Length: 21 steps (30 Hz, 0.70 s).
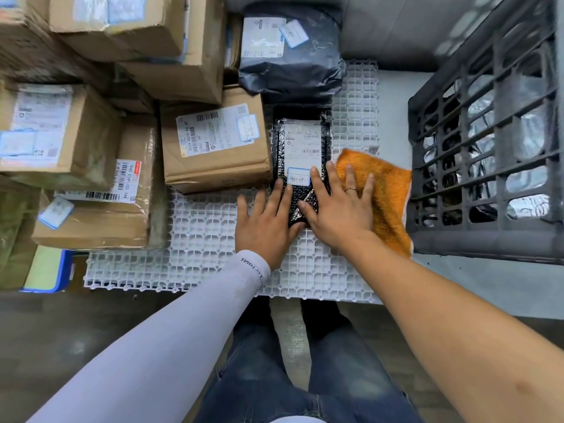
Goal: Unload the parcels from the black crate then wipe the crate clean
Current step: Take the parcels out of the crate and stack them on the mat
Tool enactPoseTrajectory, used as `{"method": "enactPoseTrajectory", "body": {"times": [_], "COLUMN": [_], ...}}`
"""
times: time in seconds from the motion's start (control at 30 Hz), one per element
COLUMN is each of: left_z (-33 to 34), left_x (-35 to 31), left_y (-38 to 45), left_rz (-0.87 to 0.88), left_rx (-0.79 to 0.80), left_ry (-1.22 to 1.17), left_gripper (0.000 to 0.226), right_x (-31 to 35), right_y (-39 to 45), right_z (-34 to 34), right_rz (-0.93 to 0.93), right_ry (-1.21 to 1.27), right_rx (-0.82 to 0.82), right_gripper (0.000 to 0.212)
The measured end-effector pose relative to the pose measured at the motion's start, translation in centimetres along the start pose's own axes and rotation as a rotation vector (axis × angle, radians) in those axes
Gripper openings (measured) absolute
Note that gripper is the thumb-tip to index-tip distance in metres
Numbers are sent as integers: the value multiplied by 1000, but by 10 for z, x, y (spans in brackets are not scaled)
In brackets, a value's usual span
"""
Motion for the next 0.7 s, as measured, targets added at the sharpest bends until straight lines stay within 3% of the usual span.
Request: {"method": "enactPoseTrajectory", "body": {"times": [0.7], "left_z": [3], "left_x": [15], "left_y": [-6], "left_rz": [-53], "left_rx": [34], "left_ry": [150], "left_gripper": [74], "right_x": [18], "right_y": [3], "right_z": [3], "right_rz": [-68], "right_ry": [-18], "right_rx": [0], "right_gripper": [82]}}
Point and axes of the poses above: each hand's wrist, its own y-axis towards the middle knuckle, its own z-axis out of the palm, x = y × z, the point moved 4 cm from there along y, towards the middle knuckle, and after that the axes turned 12 degrees about y, right-handed, at the moved point
